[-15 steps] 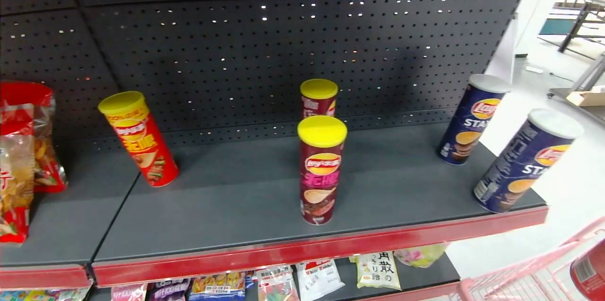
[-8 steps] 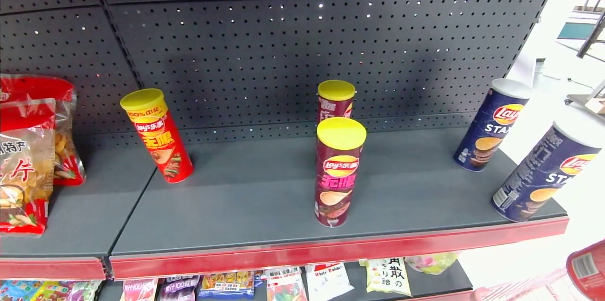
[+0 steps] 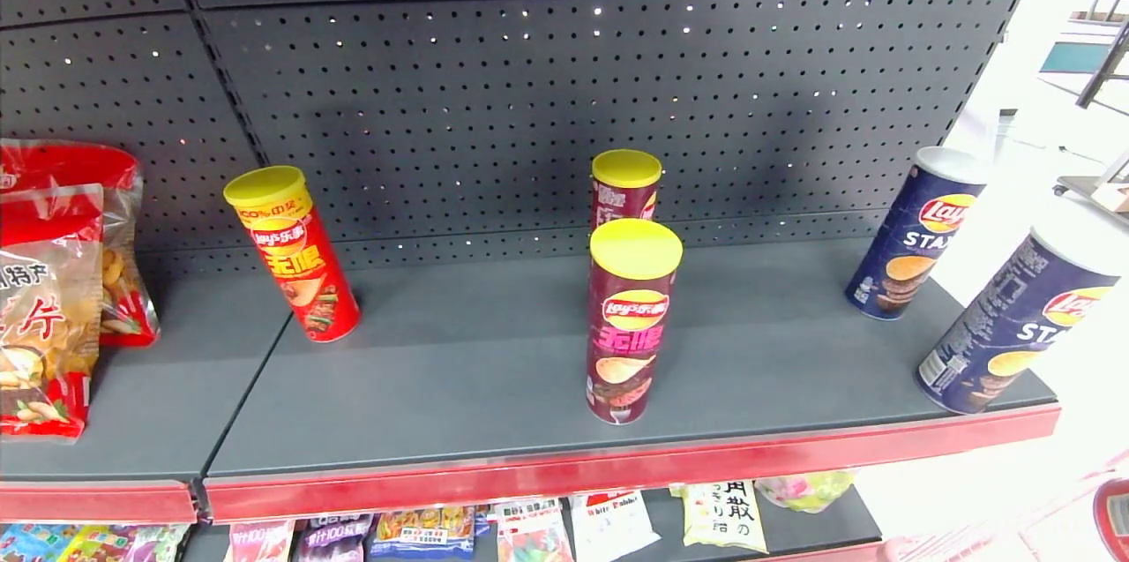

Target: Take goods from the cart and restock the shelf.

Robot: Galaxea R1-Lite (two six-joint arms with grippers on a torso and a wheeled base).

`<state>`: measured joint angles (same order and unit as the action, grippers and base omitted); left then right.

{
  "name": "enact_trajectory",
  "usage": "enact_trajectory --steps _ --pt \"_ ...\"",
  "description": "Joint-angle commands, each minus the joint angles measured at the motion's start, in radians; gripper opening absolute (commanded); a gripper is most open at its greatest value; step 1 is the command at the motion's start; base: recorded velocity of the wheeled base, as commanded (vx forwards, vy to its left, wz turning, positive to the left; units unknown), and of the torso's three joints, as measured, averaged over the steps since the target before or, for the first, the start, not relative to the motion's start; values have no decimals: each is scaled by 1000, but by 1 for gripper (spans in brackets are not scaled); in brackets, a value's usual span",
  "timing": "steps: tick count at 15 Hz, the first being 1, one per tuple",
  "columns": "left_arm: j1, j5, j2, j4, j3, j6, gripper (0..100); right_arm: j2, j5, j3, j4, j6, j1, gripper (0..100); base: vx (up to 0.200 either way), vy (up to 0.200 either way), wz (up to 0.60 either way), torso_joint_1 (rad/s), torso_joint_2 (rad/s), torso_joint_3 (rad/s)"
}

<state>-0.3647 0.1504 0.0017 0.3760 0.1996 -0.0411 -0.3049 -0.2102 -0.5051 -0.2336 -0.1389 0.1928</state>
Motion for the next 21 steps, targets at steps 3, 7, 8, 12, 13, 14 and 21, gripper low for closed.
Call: enact_trajectory --steps 3,7,8,12,13,14,21 --pt "0 0 -2 1 0 0 100 43 0 8 0 2 -118 0 0 0 0 0 0 0" --pt "1 0 -2 0 0 0 100 69 2 48 -1 4 -156 0 0 0 0 0 0 0" --pt "0 0 -2 0 0 0 100 69 2 54 -1 5 -156 0 0 0 0 0 0 0" --pt "0 0 -2 0 0 1 100 67 2 63 -1 5 -154 0 0 0 0 0 0 0" --pt "0 0 -2 0 0 1 100 67 2 63 -1 5 -154 0 0 0 0 0 0 0" --pt "1 0 -2 0 0 1 100 69 2 63 -1 7 -154 0 0 0 0 0 0 0" --pt "0 -5 -2 0 0 0 100 70 2 73 -1 7 -154 0 -114 0 0 2 3 1"
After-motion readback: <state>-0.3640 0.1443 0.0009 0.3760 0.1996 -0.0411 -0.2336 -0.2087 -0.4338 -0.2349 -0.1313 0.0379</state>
